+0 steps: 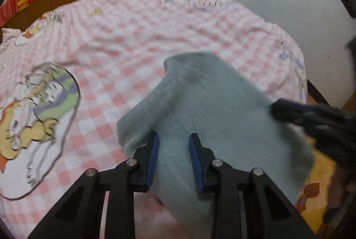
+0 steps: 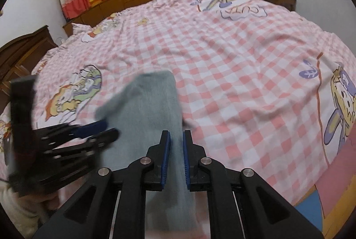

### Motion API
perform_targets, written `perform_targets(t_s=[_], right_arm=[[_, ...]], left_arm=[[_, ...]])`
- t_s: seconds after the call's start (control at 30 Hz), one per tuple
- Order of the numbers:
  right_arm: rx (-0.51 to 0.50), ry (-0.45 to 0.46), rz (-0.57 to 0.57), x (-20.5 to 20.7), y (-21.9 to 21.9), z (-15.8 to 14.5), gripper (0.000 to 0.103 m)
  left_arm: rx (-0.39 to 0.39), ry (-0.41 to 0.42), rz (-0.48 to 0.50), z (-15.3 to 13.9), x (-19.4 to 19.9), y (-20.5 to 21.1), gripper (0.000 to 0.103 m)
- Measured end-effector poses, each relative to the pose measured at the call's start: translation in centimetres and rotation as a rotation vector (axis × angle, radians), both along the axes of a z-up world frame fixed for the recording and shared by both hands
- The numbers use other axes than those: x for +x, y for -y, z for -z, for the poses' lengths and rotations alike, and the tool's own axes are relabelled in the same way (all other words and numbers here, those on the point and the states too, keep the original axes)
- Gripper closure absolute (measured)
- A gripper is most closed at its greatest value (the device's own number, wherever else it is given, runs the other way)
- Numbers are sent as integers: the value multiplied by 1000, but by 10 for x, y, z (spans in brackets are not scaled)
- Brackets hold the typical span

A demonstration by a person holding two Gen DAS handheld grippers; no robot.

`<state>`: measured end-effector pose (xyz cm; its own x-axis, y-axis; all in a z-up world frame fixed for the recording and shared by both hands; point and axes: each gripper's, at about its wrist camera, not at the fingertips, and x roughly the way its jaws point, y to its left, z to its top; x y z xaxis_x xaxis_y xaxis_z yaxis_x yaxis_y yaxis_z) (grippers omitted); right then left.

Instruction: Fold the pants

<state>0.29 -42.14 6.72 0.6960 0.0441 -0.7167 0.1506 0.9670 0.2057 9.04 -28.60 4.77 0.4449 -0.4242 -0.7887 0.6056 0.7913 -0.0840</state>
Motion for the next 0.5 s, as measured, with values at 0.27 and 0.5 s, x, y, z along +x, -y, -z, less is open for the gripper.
perform_targets(t_s=[0.27,0.5], right_arm=[[18,30,-153,-25,-20,-3,92],[38,-40,-137,-23,-9,39,92]], left_arm=[[-134,-76,20,-20,-16,-25,65],[-103,-152,73,-2,-51,-27,65]])
